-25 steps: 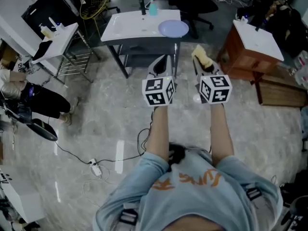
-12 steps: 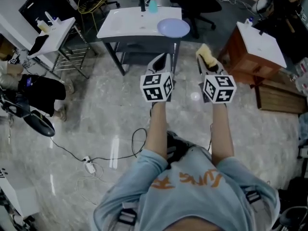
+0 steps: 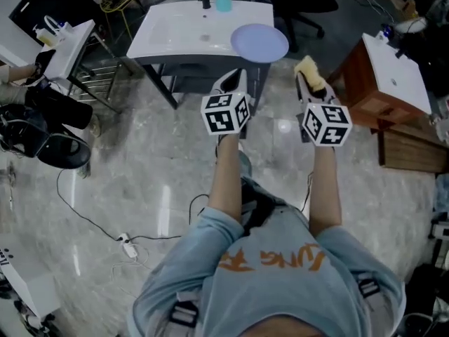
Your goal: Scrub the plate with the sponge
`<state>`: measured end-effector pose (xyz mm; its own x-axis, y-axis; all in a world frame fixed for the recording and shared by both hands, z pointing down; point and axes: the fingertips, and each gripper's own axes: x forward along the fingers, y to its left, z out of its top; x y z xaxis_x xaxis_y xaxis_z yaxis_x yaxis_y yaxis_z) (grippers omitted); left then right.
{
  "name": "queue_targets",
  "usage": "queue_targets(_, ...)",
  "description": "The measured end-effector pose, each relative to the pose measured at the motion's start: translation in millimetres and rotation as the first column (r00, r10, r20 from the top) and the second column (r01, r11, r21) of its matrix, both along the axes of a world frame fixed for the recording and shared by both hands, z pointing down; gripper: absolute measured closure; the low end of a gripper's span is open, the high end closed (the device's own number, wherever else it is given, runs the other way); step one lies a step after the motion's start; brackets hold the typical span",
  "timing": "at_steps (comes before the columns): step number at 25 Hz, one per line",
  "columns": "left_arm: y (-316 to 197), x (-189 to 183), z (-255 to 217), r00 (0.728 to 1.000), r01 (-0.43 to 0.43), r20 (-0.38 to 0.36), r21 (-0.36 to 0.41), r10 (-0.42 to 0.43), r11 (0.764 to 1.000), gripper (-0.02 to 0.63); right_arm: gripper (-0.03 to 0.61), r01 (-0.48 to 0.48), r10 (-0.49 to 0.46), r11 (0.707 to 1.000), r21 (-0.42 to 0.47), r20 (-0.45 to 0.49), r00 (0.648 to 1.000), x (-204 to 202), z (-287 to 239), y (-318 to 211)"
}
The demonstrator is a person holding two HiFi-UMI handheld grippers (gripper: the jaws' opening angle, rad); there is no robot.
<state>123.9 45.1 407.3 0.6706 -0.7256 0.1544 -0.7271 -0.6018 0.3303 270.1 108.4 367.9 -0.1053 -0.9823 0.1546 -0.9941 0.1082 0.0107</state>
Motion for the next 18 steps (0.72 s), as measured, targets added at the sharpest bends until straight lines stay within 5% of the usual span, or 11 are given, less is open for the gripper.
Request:
queue_targets(7,-138,28,48,0.992,-0.013,0.123,-0.170,0.034,0.985,0.609,0.546,0.044,-0.043,0.998,-0.045,0.020,0.999,8,20,-153)
queue_targets(13,-213,34,100,0.989,0.000,0.142,-0.314,0.047,0.949,0.603,0.546,0.041,-0.036,0.993,-0.112,0.045,0.998,21,54,-231)
queue_targets(18,-241,46,135,0.989,-0.013,0.124,-0.434,0.075,0.901,0.500,0.546,0.002,0.006,0.986,-0.169,0.047,0.999,46,73,-256)
